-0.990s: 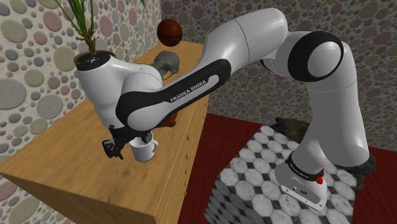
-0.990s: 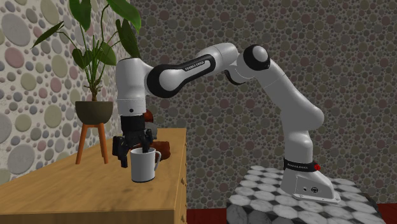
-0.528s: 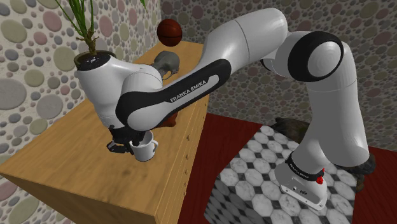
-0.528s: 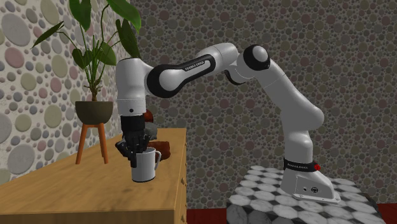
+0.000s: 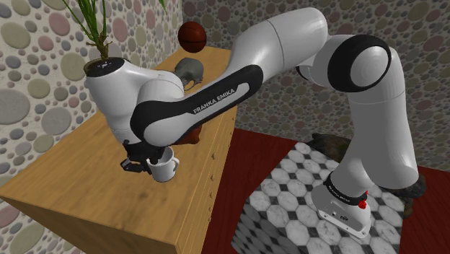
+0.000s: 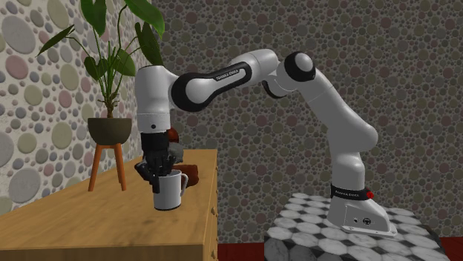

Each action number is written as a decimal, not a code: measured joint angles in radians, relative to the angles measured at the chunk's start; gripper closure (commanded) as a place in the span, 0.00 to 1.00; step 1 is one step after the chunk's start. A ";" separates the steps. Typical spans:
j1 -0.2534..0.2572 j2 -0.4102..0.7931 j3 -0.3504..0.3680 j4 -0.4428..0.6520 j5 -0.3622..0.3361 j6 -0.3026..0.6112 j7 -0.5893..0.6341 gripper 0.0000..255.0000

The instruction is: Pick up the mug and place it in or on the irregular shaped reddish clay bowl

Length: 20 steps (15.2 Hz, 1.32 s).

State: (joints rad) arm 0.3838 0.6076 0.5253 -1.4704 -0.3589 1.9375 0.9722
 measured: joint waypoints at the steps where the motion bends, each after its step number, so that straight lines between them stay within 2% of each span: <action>1: 0.001 -0.004 0.002 0.008 0.003 -0.011 -0.002 1.00; 20: 0.015 -0.054 0.022 0.186 0.038 -0.229 -0.039 1.00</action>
State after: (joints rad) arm 0.3991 0.5534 0.5470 -1.2839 -0.3213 1.7087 0.9331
